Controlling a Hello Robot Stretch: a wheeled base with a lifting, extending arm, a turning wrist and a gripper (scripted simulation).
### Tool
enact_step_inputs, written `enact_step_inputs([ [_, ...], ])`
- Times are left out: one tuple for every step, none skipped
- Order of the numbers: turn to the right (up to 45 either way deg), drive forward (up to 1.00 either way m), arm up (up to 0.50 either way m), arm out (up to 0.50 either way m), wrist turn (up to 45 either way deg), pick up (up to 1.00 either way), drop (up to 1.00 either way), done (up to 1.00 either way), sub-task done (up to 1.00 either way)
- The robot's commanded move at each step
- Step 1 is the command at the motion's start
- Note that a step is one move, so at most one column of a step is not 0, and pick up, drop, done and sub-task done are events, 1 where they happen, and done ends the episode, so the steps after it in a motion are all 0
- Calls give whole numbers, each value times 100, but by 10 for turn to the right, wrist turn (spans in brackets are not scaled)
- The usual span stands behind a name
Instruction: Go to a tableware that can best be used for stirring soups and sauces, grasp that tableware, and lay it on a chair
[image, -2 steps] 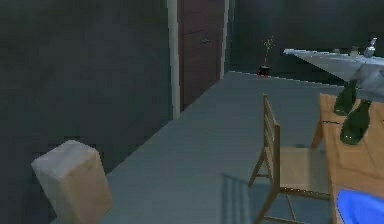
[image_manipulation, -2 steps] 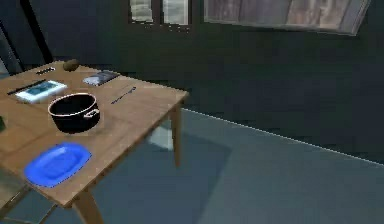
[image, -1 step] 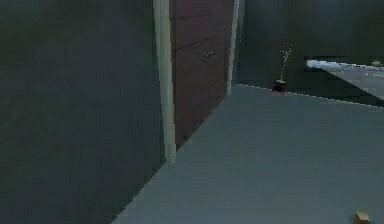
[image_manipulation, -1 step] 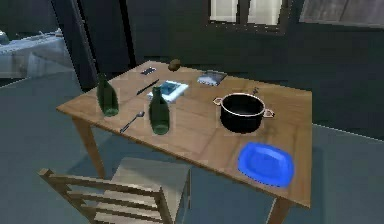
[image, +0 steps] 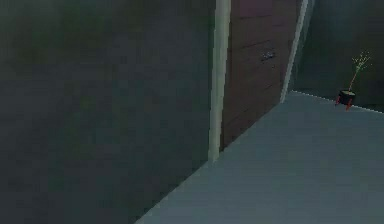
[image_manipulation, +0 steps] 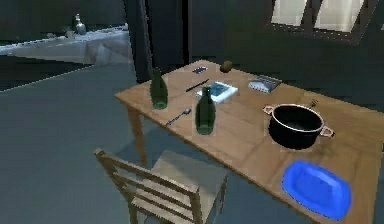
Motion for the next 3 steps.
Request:
enact_step_inputs([
  [420,0,0,0,0,0,0,0,0],
  [0,70,0,0,0,0,0,0,0],
  [450,0,0,0,0,0,0,0,0],
])
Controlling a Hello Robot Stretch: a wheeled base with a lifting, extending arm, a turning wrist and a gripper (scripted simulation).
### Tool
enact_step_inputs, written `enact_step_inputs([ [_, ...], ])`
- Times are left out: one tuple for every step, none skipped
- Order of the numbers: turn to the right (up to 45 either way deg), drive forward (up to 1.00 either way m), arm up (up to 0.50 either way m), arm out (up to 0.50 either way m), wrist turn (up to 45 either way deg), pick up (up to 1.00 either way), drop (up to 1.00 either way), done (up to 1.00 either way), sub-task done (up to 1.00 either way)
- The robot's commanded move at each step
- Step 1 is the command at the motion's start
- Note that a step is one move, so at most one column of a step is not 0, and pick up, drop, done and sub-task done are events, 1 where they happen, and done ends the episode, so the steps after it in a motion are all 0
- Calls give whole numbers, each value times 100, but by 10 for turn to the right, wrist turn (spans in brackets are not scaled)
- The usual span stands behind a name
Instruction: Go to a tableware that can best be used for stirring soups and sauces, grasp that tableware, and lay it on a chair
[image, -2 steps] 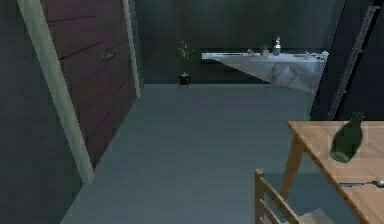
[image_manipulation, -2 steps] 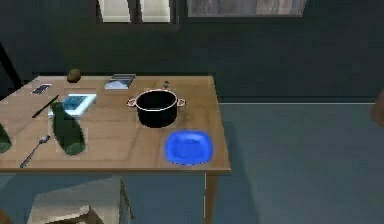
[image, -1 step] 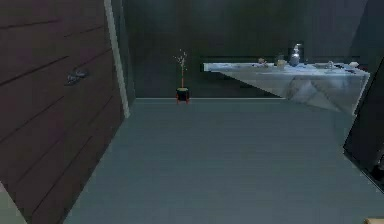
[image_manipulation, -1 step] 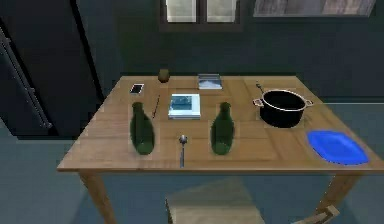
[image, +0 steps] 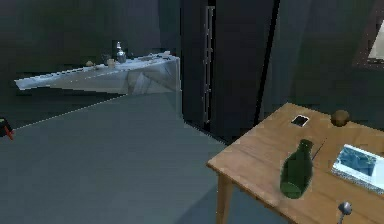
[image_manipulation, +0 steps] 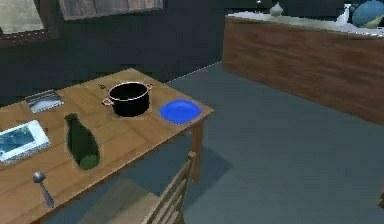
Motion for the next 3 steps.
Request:
enact_step_inputs([
  [0,40,0,0,0,0,0,0,0],
  [-120,0,0,0,0,0,0,0,0],
  [0,0,50,0,0,0,0,0,0],
])
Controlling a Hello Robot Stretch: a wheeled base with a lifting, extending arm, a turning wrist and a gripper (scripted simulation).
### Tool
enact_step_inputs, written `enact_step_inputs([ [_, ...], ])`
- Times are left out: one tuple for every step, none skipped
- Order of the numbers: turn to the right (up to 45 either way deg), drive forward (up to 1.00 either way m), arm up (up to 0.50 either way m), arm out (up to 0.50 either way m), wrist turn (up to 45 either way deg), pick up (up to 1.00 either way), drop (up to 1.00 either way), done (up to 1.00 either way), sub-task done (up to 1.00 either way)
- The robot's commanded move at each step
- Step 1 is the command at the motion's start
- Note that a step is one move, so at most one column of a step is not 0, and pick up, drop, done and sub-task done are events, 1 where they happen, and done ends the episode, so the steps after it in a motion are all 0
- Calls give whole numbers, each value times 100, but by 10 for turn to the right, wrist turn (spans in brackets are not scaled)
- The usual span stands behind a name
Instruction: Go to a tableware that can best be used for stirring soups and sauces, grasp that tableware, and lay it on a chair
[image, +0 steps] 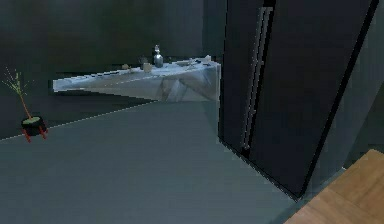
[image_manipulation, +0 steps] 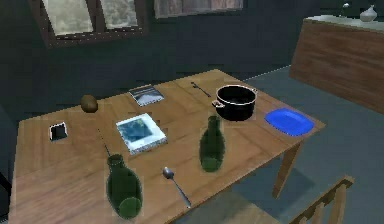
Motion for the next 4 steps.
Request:
enact_step_inputs([
  [0,0,34,0,0,0,0,0,0],
  [0,0,0,12,0,0,0,0,0],
  [0,0,0,0,450,0,0,0,0],
  [0,0,0,0,450,0,0,0,0],
])
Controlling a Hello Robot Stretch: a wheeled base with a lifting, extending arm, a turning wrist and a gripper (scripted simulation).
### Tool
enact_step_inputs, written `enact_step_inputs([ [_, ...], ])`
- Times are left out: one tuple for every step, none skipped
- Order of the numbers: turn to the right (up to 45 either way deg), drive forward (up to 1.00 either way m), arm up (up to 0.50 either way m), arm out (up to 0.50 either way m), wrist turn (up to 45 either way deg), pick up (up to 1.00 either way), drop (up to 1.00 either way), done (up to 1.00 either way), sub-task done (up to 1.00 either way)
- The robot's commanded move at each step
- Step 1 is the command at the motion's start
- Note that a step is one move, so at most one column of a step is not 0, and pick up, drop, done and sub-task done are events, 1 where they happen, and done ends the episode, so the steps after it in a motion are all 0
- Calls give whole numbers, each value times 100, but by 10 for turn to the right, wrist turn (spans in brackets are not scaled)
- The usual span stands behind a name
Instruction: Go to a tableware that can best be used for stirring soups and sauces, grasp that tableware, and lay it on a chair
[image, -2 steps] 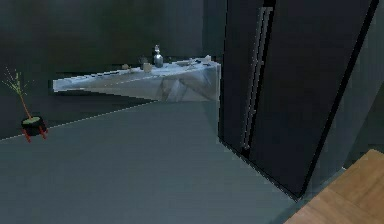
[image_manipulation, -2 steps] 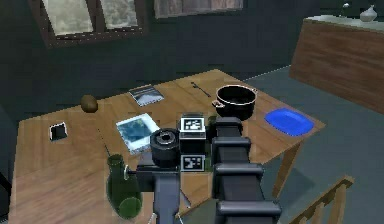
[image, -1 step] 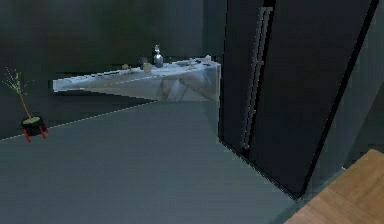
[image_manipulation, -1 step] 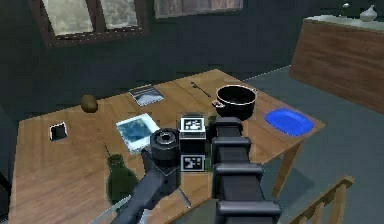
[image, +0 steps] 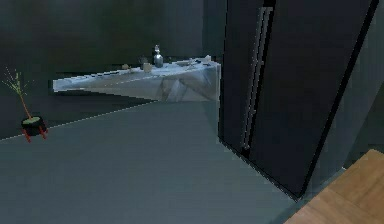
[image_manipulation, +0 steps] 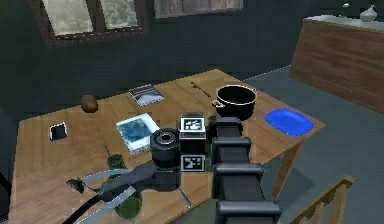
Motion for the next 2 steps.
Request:
enact_step_inputs([
  [0,0,0,0,450,0,0,0,0],
  [0,0,0,0,450,0,0,0,0],
])
